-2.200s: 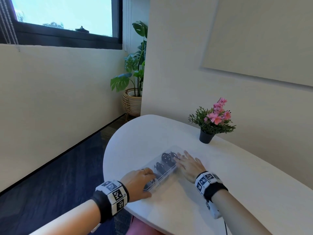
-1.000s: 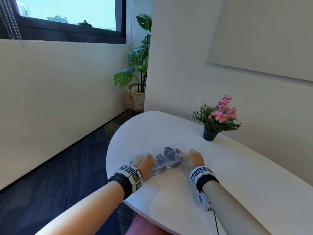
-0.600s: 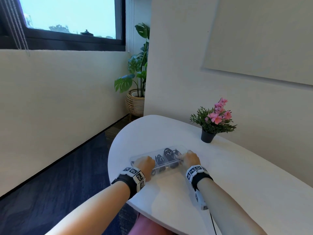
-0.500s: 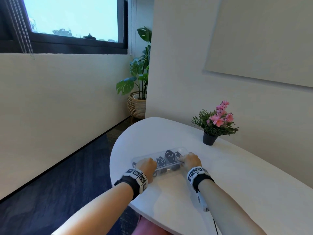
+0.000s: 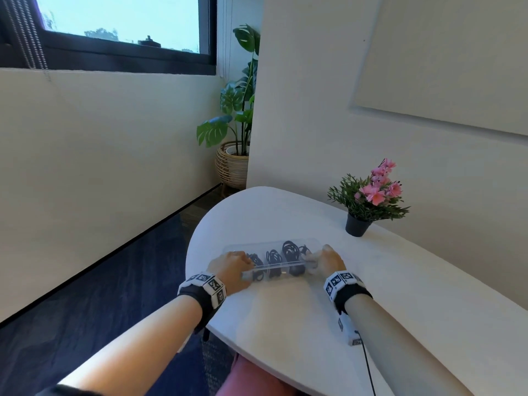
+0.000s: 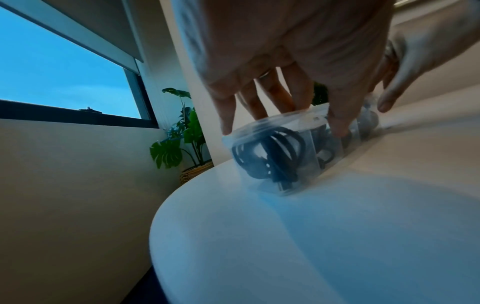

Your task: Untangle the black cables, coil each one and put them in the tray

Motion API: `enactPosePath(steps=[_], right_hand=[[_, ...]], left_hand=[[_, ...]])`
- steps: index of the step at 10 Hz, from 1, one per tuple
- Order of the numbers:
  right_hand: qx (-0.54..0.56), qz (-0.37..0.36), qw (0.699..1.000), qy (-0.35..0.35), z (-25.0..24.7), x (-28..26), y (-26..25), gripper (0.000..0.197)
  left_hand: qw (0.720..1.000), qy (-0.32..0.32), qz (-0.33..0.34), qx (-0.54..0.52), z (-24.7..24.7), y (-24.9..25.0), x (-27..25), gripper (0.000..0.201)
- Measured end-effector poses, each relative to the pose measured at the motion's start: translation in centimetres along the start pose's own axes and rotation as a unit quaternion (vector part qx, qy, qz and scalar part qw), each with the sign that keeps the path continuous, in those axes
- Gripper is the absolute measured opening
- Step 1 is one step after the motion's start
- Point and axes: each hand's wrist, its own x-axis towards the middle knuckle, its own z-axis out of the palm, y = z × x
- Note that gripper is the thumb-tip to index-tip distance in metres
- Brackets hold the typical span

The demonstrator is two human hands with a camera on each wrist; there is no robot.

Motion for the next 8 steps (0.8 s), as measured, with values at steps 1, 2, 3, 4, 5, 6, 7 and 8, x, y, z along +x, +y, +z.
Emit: enactPosePath(steps=[1, 2, 3, 4, 5, 6, 7, 8], right_hand=[[-0.01, -0.061, 0.998, -0.025, -1.0, 0.8, 0.9, 0.036], [0.032, -0.106, 0.994, -0.022, -0.8, 1.2, 1.1, 0.023], [0.026, -0.126, 0.992, 0.021, -0.1, 1.3, 0.5, 0.02], [-0.016, -0.134, 0.99, 0.027, 0.3, 1.2, 0.3, 0.018], [0.029, -0.132, 0.991, 0.017, 0.2, 1.0, 0.9, 0.026], [0.061, -0.13, 0.99, -0.011, -0.7, -0.1, 1.8, 0.038], [0.067, -0.13, 0.989, -0.005, -1.6, -2.9, 3.3, 0.042], [0.071, -0.097, 0.992, -0.05, -1.4, -7.3, 7.0, 0.046]], left_hand=[[1.0, 0.023, 0.008, -0.019, 0.3, -0.3, 0.3, 0.032], [0.999, 0.017, 0.033, 0.003, 0.2, 0.0, 0.7, 0.023], [0.998, 0.013, 0.04, 0.036, -0.1, 0.5, 1.1, 0.021], [0.998, 0.016, 0.028, 0.047, 0.1, 1.0, 1.3, 0.028], [0.996, 0.046, 0.016, 0.077, 1.0, 2.1, 0.1, 0.045], [0.996, 0.05, 0.025, 0.074, 1.9, 2.3, -1.2, 0.053], [0.997, 0.056, 0.053, -0.024, 1.6, 1.2, -1.2, 0.052], [0.986, 0.086, 0.096, -0.104, 1.6, -0.4, -1.8, 0.037]])
